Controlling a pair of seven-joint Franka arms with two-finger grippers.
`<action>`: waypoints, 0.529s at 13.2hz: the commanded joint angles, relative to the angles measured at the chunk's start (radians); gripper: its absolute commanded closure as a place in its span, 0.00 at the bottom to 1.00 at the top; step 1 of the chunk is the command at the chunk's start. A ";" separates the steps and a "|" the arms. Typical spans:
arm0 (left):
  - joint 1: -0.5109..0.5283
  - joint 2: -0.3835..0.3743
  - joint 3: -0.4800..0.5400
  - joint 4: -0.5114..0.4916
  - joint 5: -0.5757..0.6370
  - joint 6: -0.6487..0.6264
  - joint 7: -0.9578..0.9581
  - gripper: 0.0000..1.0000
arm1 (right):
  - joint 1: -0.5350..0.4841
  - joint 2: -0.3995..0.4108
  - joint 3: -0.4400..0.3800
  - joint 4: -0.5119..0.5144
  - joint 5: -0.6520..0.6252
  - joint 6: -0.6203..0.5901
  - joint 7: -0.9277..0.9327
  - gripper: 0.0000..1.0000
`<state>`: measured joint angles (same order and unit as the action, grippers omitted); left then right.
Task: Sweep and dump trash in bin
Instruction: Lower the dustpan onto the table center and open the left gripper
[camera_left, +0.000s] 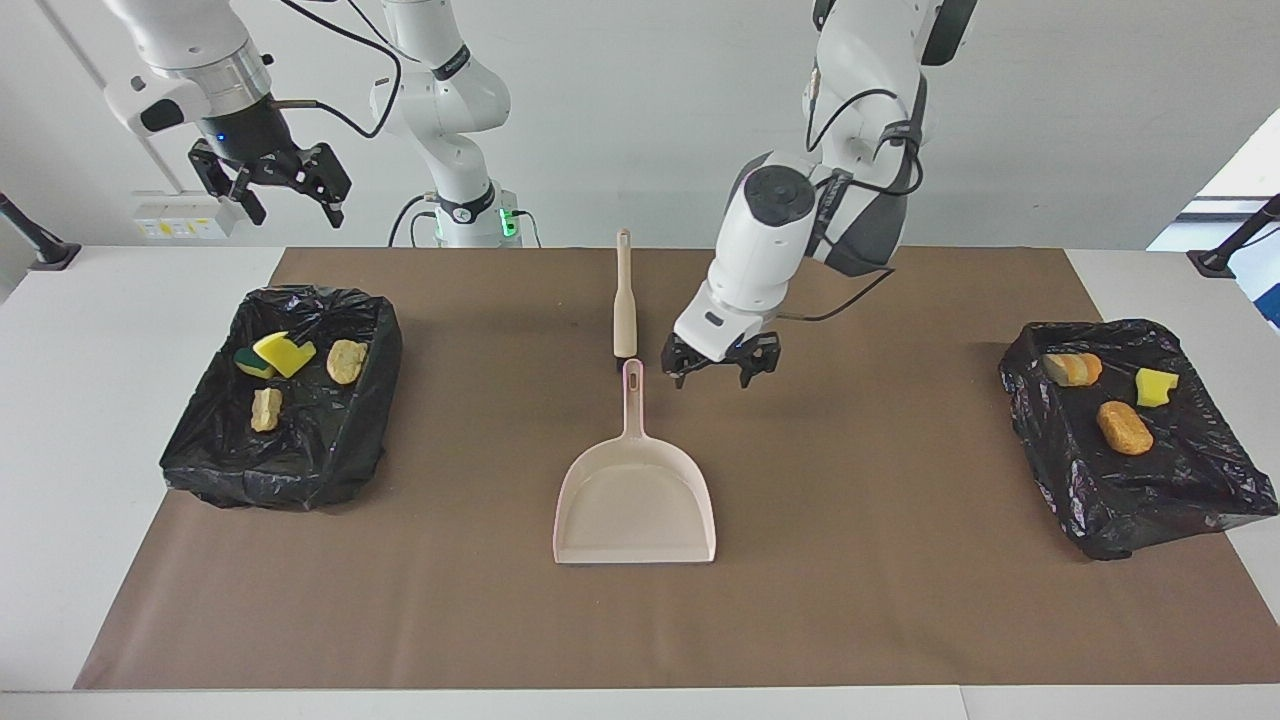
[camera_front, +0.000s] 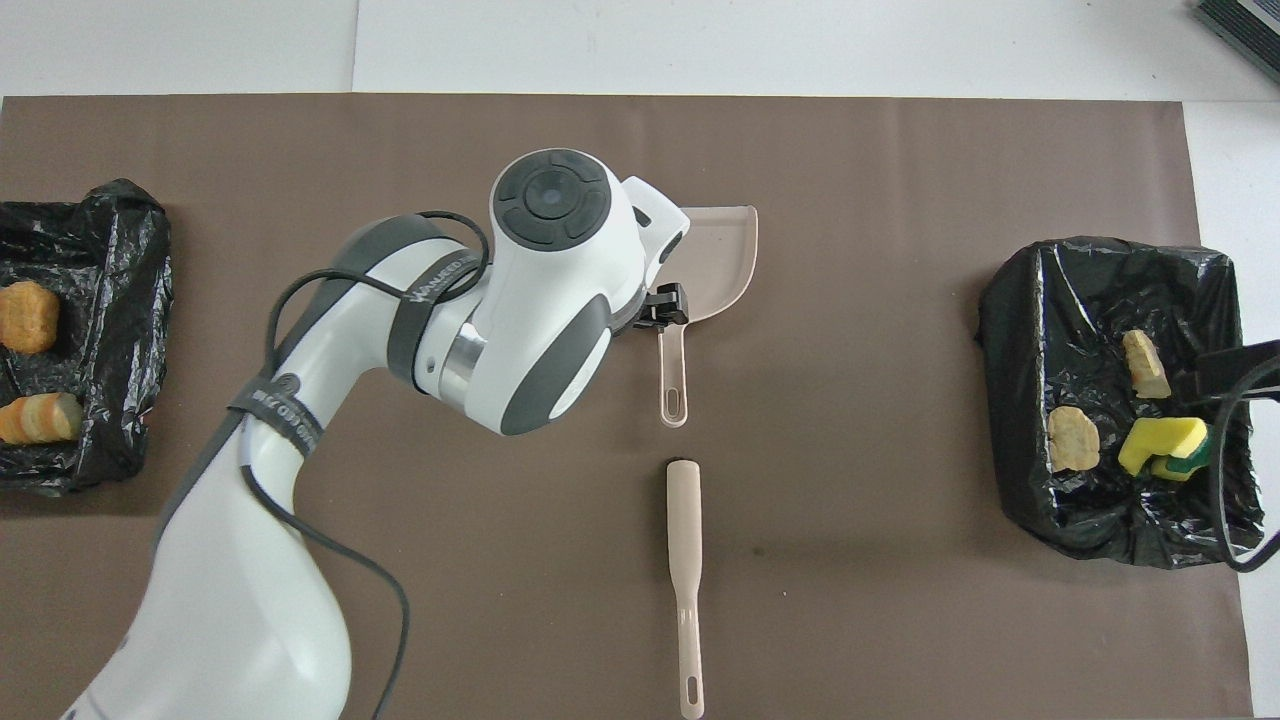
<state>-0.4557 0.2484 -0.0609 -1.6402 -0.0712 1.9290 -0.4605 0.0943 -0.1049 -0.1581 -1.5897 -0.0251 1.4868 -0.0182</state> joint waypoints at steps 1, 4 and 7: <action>0.115 -0.274 -0.007 -0.260 0.001 0.003 0.168 0.00 | -0.013 -0.002 0.005 -0.013 0.001 0.030 -0.040 0.00; 0.242 -0.374 -0.005 -0.236 0.002 -0.151 0.316 0.00 | -0.013 -0.002 0.006 -0.013 0.007 0.029 -0.034 0.00; 0.382 -0.396 -0.005 -0.103 0.004 -0.321 0.471 0.00 | -0.011 -0.004 0.006 -0.018 0.007 0.026 -0.034 0.00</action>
<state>-0.1411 -0.1426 -0.0543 -1.8160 -0.0706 1.7043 -0.0727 0.0943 -0.1045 -0.1580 -1.5945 -0.0250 1.4977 -0.0237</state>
